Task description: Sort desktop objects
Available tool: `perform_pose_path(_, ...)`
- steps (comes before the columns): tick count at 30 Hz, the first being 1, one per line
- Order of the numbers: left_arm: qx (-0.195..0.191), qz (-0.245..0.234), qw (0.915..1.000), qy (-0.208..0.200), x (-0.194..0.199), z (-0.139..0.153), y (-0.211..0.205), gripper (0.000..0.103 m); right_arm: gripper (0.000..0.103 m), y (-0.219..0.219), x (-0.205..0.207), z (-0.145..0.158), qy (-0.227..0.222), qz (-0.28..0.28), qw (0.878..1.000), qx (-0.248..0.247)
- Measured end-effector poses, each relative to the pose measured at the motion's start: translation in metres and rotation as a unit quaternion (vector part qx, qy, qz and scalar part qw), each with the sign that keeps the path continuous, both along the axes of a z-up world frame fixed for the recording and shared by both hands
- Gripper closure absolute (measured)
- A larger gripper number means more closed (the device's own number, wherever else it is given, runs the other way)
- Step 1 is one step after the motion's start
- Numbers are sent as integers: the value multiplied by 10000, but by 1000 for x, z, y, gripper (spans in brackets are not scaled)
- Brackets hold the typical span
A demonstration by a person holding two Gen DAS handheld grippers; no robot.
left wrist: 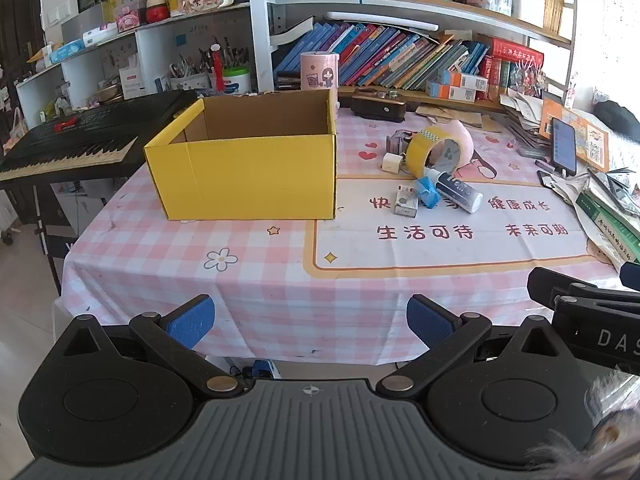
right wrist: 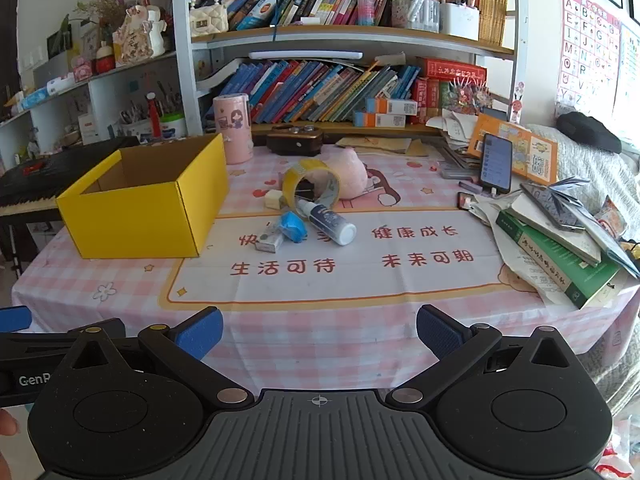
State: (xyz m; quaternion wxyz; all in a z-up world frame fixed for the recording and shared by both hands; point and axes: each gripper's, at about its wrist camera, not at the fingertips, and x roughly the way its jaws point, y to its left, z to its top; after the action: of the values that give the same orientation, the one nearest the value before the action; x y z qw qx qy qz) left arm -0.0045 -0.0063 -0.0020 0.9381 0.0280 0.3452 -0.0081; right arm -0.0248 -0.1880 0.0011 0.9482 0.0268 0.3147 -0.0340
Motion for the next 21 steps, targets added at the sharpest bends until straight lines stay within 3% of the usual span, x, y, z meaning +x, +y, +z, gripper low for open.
perform_pose_path(21,-36,118,9999,-16,2,-3,7,0,0,4,-1,0,-62,-57,10000,-3)
